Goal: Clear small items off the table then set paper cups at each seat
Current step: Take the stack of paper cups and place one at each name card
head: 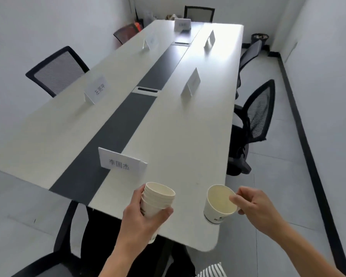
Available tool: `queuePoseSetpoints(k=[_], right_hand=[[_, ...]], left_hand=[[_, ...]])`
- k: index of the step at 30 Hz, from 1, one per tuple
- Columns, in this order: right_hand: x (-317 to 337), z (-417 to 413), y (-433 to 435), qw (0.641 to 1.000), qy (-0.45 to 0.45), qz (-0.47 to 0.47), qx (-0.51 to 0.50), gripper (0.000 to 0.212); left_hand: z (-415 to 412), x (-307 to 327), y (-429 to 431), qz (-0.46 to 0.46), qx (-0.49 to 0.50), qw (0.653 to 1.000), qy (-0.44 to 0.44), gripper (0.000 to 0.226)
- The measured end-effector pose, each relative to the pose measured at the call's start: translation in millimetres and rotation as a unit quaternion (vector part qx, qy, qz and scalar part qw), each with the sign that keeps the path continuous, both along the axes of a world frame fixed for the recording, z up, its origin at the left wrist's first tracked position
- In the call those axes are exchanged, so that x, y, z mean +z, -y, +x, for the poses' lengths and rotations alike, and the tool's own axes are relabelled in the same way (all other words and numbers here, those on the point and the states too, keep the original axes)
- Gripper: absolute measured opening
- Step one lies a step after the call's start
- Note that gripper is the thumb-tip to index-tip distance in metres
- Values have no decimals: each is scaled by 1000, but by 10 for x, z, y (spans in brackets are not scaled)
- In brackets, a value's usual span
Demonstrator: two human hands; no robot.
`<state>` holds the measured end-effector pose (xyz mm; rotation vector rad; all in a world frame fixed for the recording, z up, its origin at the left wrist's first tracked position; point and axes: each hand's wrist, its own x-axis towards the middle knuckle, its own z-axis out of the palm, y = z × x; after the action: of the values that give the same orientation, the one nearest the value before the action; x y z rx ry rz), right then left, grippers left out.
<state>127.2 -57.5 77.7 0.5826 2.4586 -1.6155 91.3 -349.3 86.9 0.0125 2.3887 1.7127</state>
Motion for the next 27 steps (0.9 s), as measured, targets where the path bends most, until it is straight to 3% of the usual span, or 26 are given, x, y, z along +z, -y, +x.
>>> queuePoseSetpoints(k=[10, 21, 27], right_hand=[[9, -1712, 568, 996, 36, 42, 76, 28], [-728, -3570, 1579, 979, 37, 164, 116, 24], [-1114, -3919, 1828, 957, 88, 244, 133, 20]], left_hand=[[-1196, -78, 307, 2, 44, 999, 13, 60], [-1105, -428, 759, 9, 170, 982, 82, 63], [-1012, -529, 915, 7, 220, 970, 102, 64]])
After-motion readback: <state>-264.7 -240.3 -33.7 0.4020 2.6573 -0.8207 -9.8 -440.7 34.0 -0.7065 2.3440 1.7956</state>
